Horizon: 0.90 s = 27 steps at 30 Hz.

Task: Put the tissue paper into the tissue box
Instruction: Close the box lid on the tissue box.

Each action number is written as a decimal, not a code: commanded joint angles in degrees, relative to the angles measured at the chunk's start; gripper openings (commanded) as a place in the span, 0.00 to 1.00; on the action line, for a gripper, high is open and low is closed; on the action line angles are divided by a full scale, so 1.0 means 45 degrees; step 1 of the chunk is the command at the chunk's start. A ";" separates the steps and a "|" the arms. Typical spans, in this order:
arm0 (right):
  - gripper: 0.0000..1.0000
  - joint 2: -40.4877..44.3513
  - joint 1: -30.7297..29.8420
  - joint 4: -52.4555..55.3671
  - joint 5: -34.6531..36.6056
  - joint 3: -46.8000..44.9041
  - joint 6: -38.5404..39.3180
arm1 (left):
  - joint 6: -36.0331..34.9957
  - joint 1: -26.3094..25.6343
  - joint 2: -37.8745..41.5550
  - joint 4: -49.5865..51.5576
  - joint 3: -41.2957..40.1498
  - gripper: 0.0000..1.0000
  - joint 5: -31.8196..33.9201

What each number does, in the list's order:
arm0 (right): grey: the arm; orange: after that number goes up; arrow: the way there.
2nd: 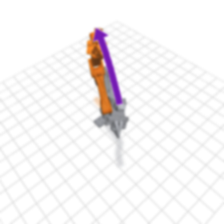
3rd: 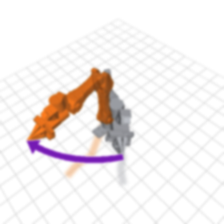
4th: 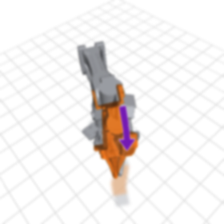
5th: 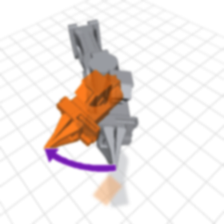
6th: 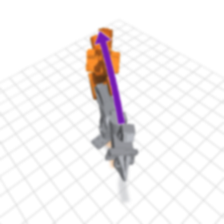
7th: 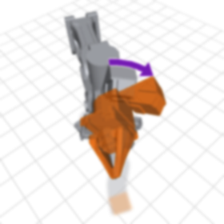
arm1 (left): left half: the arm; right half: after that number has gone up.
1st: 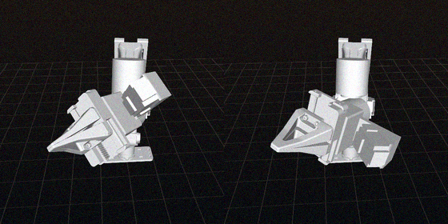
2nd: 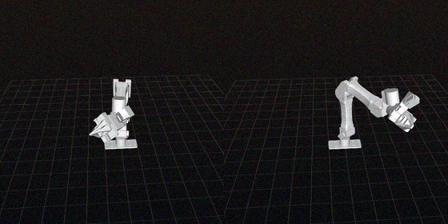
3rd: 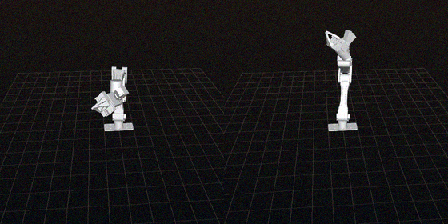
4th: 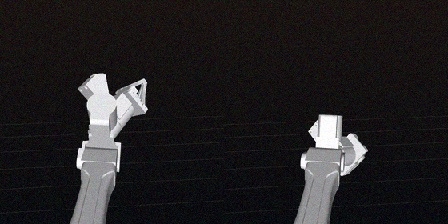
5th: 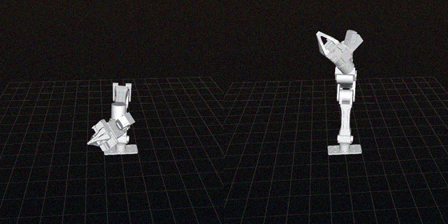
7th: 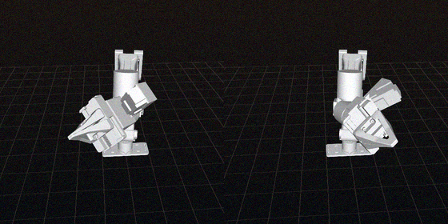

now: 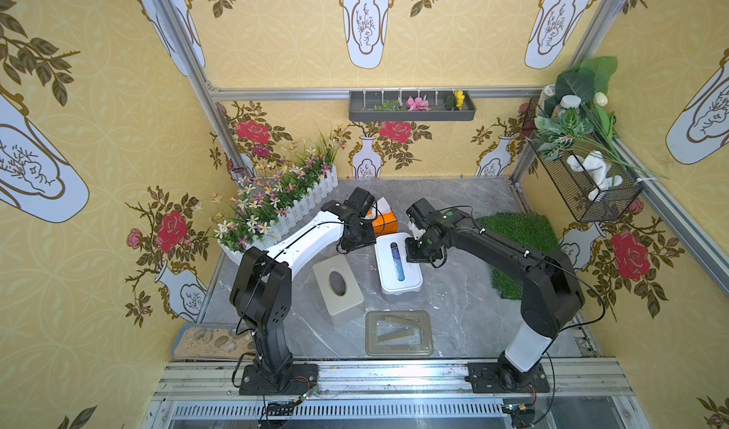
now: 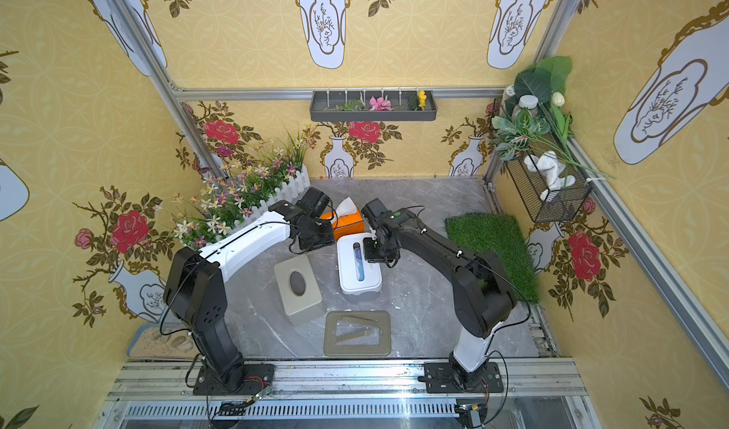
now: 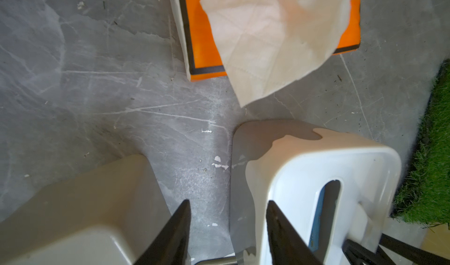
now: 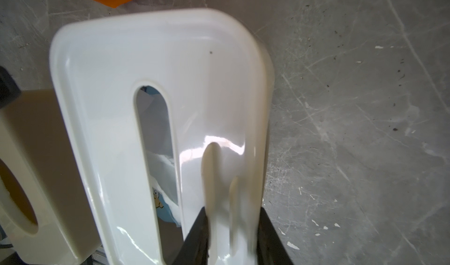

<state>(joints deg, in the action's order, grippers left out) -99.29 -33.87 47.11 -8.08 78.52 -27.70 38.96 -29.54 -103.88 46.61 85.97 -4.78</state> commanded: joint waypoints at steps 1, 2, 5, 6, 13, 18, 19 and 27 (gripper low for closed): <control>0.05 0.0145 -0.0051 -0.0234 -0.0236 -0.0217 -0.0482 | -0.0323 0.0002 -0.0178 0.0530 0.0217 0.52 0.0182; 0.05 0.0167 -0.0050 -0.0216 -0.0199 -0.0208 -0.0533 | -0.0364 0.0002 -0.0197 0.0579 0.0290 0.52 0.0173; 0.05 0.0299 -0.0086 -0.0373 -0.0212 -0.0287 -0.0753 | -0.0566 -0.0119 -0.0294 0.0872 0.0621 0.52 0.0313; 0.05 0.0337 -0.0101 -0.0483 -0.0262 -0.0378 -0.0839 | -0.0647 -0.0180 -0.0354 0.1034 0.0775 0.52 0.0371; 0.05 0.0148 -0.0094 -0.1206 -0.0714 -0.0944 -0.1399 | -0.1188 -0.0623 -0.1040 0.1980 0.1807 0.52 0.0827; 0.05 0.0090 -0.0053 -0.1309 -0.0867 -0.0846 -0.1522 | -0.1517 -0.0643 -0.1461 0.2247 0.2361 0.52 0.1038; 0.06 0.0108 -0.0036 -0.1309 -0.0888 -0.0820 -0.1541 | -0.1589 -0.0643 -0.1501 0.2287 0.2472 0.52 0.1047; 0.07 0.0131 -0.0033 -0.1481 -0.0869 -0.1020 -0.1638 | -0.1953 -0.0662 -0.1786 0.2279 0.2777 0.53 0.1064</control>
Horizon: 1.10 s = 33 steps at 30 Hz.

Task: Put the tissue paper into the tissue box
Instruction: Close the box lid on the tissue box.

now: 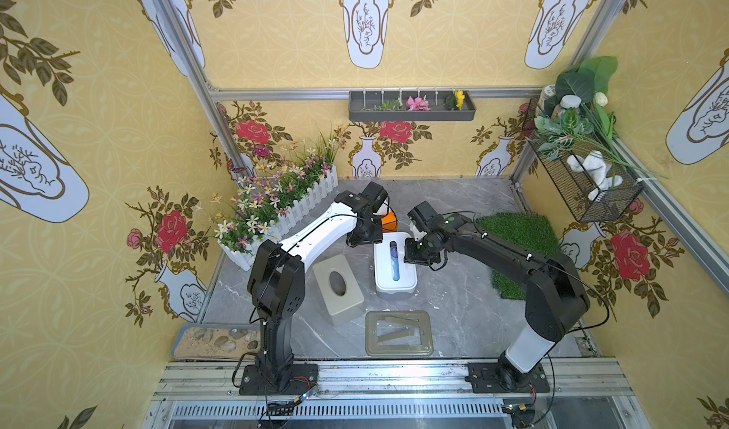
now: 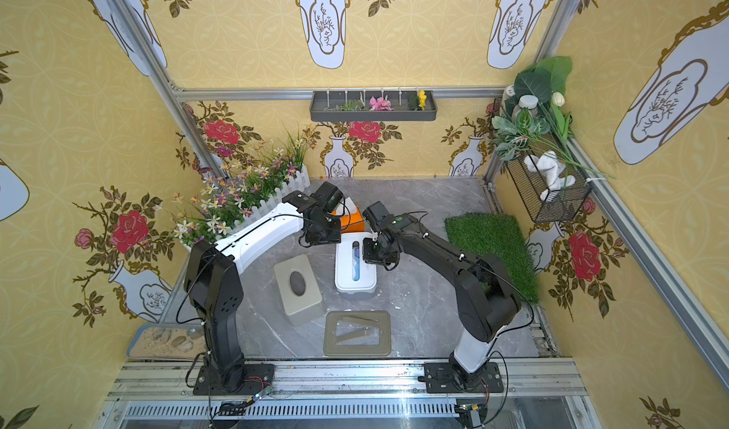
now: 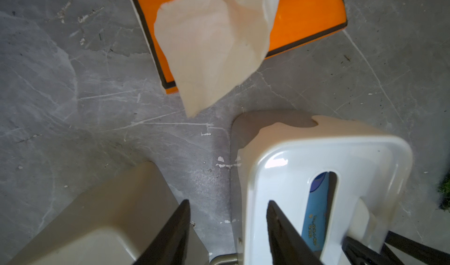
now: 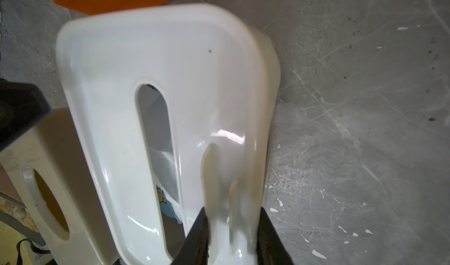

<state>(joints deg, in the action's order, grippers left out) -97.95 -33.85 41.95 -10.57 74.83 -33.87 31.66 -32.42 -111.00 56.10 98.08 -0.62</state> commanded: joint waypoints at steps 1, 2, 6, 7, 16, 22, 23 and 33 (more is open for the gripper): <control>0.07 -0.0195 -0.0052 -0.0352 -0.0322 -0.0239 -0.0298 | -0.0389 -0.0021 -0.0263 0.0207 0.0183 0.53 0.0144; 0.08 -0.0179 -0.0057 -0.0438 -0.0337 -0.0313 -0.0325 | -0.0465 -0.0021 -0.0311 0.0210 0.0258 0.54 0.0138; 0.13 0.0067 -0.0037 -0.0514 -0.0227 -0.0309 -0.0404 | -0.0733 -0.0079 -0.0432 0.0315 0.0684 0.54 0.0278; 0.15 0.0143 -0.0021 -0.0490 -0.0175 -0.0257 -0.0421 | -0.0816 -0.0079 -0.0450 0.0346 0.0805 0.54 0.0330; 0.15 -0.0176 0.0418 -0.0442 -0.0922 -0.0207 -0.0543 | -0.1377 -0.0138 -0.0986 0.0610 0.1735 0.55 0.0569; 0.20 -0.0425 0.0618 0.0252 -0.1191 0.0330 -0.0594 | -0.1757 -0.0158 -0.1270 0.0658 0.2007 0.57 0.0717; 0.22 -0.0472 0.0678 0.0230 -0.1352 0.0315 -0.0646 | -0.1819 -0.0175 -0.1305 0.0659 0.2097 0.57 0.0690; 0.48 -0.0555 0.0802 0.0354 -0.1393 0.0884 -0.0532 | -0.2191 -0.0238 -0.1608 0.0601 0.2149 0.57 0.0851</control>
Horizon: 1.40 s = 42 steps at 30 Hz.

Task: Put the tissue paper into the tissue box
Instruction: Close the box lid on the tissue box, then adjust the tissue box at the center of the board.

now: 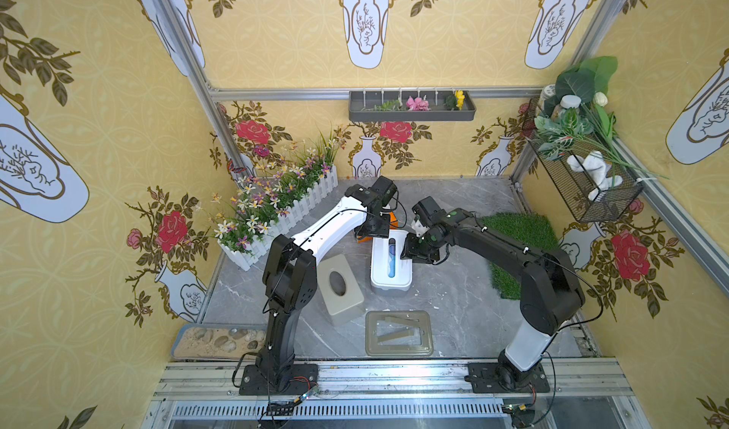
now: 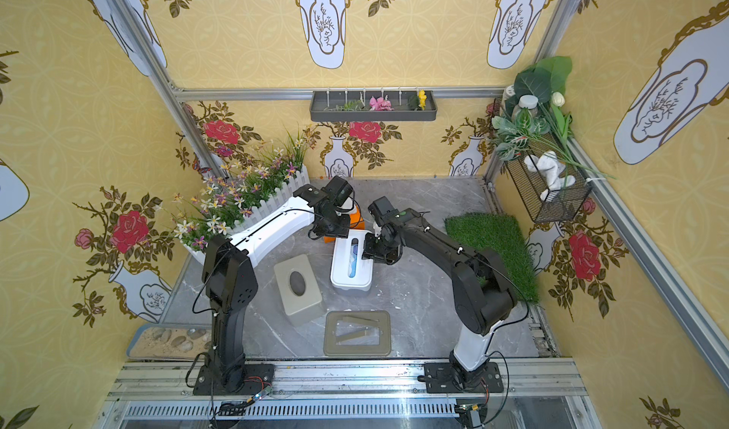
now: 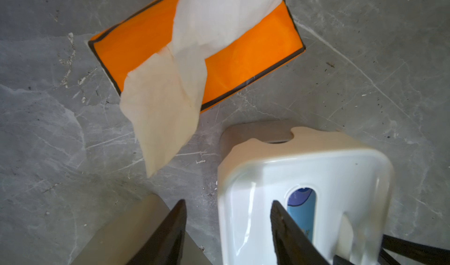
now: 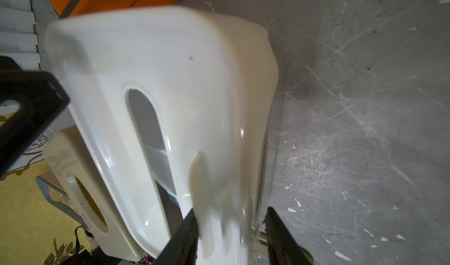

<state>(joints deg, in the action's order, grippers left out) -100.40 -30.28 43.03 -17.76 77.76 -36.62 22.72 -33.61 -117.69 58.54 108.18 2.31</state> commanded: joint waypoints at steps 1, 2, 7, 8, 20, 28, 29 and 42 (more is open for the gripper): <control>0.51 -0.0037 0.0026 0.0172 0.0249 0.0353 0.0172 | -0.0232 0.0026 -0.0135 0.0048 -0.0121 0.57 0.0236; 0.53 -0.0051 0.0030 0.0255 0.0367 0.0457 0.0222 | -0.0244 0.0017 -0.0154 0.0052 -0.0115 0.58 0.0254; 0.56 0.0371 0.0180 0.0331 0.1075 0.0690 0.0496 | -0.0298 0.0026 -0.0071 0.0018 -0.0151 0.58 0.0386; 0.57 0.0464 0.0265 0.0242 0.1111 0.0662 0.0580 | -0.0311 0.0026 -0.0040 0.0008 -0.0146 0.58 0.0386; 0.60 0.0138 0.2015 -0.2954 -0.0299 -0.0374 0.1983 | -0.0126 0.0357 0.0229 -0.0002 -0.0116 0.59 -0.0596; 0.59 0.0080 0.2191 -0.4521 -0.1071 -0.1322 0.1921 | -0.0164 0.0437 0.0491 0.0425 0.0305 0.59 -0.1117; 0.59 0.0090 0.2205 -0.4664 -0.1112 -0.1428 0.1915 | -0.0174 0.0437 0.0460 0.0414 0.0404 0.59 -0.1254; 0.56 -0.0299 0.2938 -0.4520 -0.2715 -0.0191 0.2721 | -0.0287 0.0398 0.0059 0.0749 0.0485 0.57 -0.1006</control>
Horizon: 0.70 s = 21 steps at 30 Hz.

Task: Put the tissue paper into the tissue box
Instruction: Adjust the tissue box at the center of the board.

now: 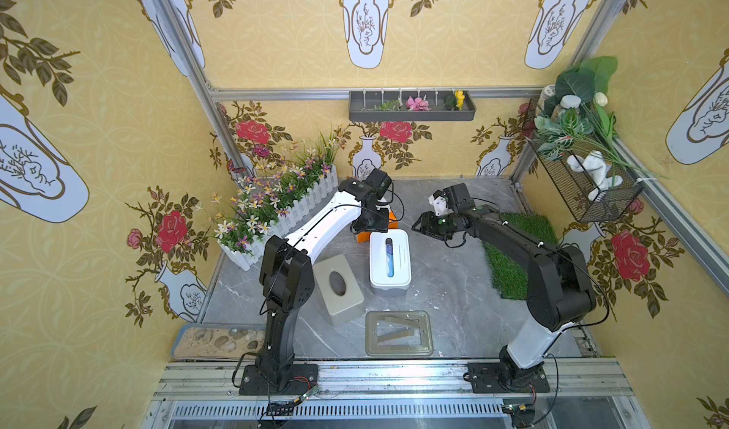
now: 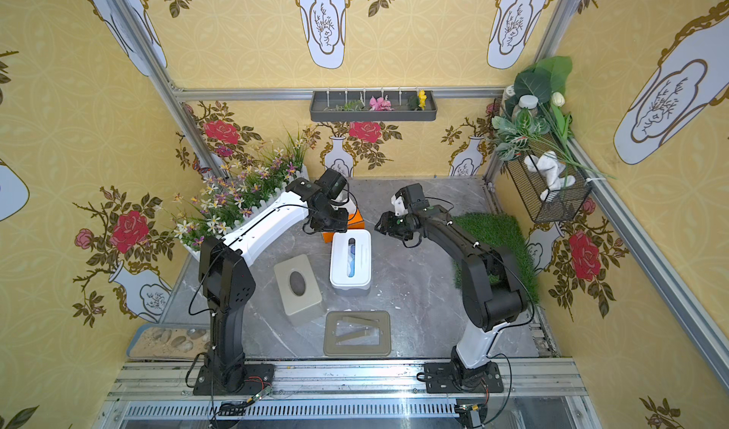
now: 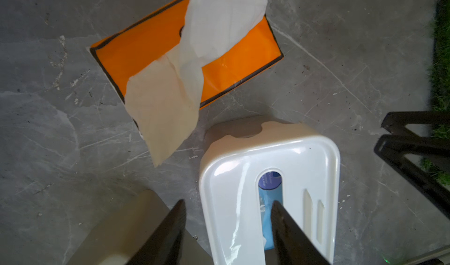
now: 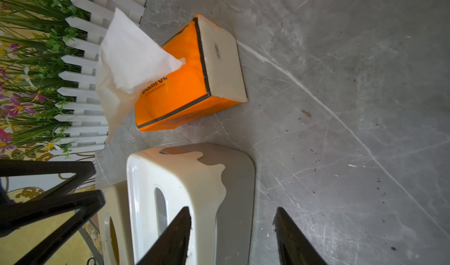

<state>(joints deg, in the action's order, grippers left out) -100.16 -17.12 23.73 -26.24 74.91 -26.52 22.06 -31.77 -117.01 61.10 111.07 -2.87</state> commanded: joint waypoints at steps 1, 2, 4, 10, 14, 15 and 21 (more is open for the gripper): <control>0.53 -0.0566 -0.0012 -0.0089 -0.1027 0.0695 0.0582 | -0.0156 -0.0011 -0.0093 0.0159 -0.0175 0.57 0.0216; 0.53 -0.0725 -0.0075 0.0004 -0.1185 0.0908 0.0742 | -0.0176 -0.0011 -0.0101 0.0146 -0.0202 0.57 0.0262; 0.52 -0.0937 -0.0240 0.0279 -0.1183 0.1172 0.1105 | -0.0255 -0.0011 -0.0063 0.0059 -0.0250 0.57 0.0323; 0.46 -0.0437 -0.1562 0.2402 0.0296 0.1713 0.4455 | -0.0414 0.0043 0.0339 -0.0062 -0.0639 0.57 0.0542; 0.43 0.0237 -0.2138 0.3285 0.0895 0.1539 0.5849 | -0.0281 0.0362 0.0866 -0.0448 -0.1536 0.57 0.0039; 0.43 0.0380 -0.2349 0.3471 0.1041 0.1543 0.6203 | -0.0219 0.0477 0.1007 -0.0634 -0.1810 0.57 -0.0218; 0.45 0.0650 -0.3593 0.4050 0.1972 0.1638 0.7402 | -0.0140 0.0653 0.1335 -0.1176 -0.2579 0.57 -0.1144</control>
<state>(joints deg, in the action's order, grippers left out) -97.19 -32.12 39.48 -20.78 82.02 2.28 21.28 -28.82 -111.04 57.67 100.25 -4.89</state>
